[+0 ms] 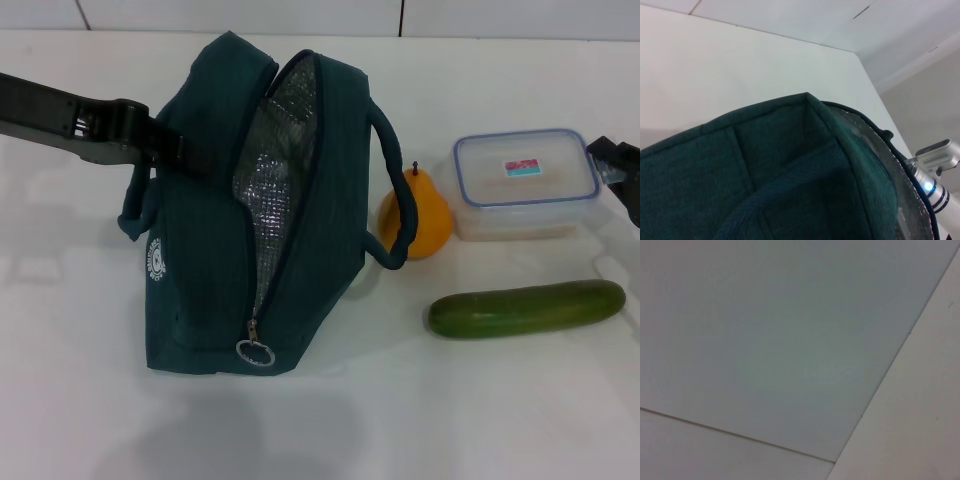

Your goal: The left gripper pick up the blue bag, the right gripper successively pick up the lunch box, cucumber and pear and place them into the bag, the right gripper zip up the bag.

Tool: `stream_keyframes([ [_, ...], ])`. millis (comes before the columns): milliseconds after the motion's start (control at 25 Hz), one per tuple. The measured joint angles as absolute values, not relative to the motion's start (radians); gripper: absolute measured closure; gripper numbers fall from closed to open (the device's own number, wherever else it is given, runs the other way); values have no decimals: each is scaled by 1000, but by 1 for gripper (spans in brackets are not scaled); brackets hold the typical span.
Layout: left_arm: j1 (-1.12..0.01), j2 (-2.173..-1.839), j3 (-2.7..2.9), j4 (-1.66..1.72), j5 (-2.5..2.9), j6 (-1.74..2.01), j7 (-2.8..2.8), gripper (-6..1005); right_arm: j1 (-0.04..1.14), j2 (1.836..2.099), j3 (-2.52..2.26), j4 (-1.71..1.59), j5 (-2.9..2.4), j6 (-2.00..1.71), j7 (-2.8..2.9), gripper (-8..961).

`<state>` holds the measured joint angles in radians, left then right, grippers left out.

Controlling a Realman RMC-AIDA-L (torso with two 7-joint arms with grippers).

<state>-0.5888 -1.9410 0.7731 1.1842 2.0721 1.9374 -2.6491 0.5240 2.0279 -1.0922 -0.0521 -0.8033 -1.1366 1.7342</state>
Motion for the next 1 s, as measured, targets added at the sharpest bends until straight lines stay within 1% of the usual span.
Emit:
stream_keyframes([
  [40, -589, -1941, 773, 1184, 2072, 1937, -2649, 958, 524, 2028, -1090, -52, -803, -1137, 1734, 677],
  [280, -589, -1942, 773, 1183, 2071, 1937, -2647, 958, 519, 2028, -1091, -53, -802, -1144, 1730, 812],
  [480, -589, -1942, 773, 1180, 2071, 1937, -2642, 957, 508, 2028, -1095, -65, -806, -1150, 1726, 850],
  [1000, -587, -1942, 773, 1178, 2075, 1937, -2641, 957, 465, 2021, -1081, -99, -801, -1205, 1705, 854],
])
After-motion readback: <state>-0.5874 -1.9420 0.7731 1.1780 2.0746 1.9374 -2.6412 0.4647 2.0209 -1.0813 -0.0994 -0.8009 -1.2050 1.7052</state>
